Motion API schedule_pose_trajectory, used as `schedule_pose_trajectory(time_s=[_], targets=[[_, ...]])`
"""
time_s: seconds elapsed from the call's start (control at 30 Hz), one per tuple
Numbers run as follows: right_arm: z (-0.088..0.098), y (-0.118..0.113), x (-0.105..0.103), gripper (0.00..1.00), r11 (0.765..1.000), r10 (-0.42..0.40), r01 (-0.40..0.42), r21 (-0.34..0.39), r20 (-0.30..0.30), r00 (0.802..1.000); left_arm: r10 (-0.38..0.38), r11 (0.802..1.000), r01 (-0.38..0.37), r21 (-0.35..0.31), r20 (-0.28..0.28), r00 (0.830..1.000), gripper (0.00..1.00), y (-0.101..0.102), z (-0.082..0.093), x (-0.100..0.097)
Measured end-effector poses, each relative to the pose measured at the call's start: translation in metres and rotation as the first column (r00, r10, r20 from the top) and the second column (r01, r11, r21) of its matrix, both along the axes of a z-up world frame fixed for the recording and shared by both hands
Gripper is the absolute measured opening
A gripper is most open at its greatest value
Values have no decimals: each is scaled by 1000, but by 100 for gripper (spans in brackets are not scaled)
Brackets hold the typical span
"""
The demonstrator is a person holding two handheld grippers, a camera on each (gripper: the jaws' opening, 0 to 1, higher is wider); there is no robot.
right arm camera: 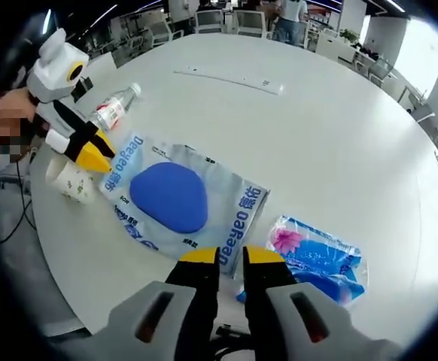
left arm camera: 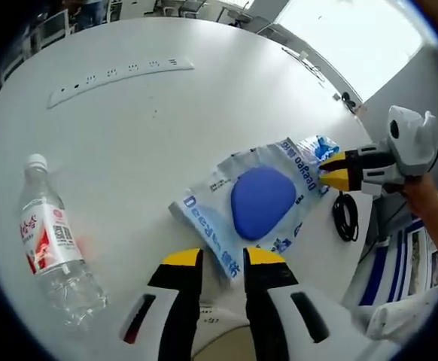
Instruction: Arrange the tabletop items into an orderly group along one side of the table until the central work area is clear of visible clutter.
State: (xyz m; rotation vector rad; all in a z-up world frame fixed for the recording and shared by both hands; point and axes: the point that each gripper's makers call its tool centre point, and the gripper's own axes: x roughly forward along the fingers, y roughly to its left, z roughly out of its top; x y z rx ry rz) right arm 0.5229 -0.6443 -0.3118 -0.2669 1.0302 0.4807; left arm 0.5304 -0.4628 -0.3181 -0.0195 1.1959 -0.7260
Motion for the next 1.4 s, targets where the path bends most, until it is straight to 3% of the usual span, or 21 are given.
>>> schedule_pose_trajectory(time_s=[0.73,1.4], targets=[[23,2,8,32,1000,7,-7,-5,75,997,58,998,-56,-33,57,997,33,14,24,9],[50,16,17,48,998,6,-13,63,115,993,98,994,-91,-59,128,987,49,31,49,13]])
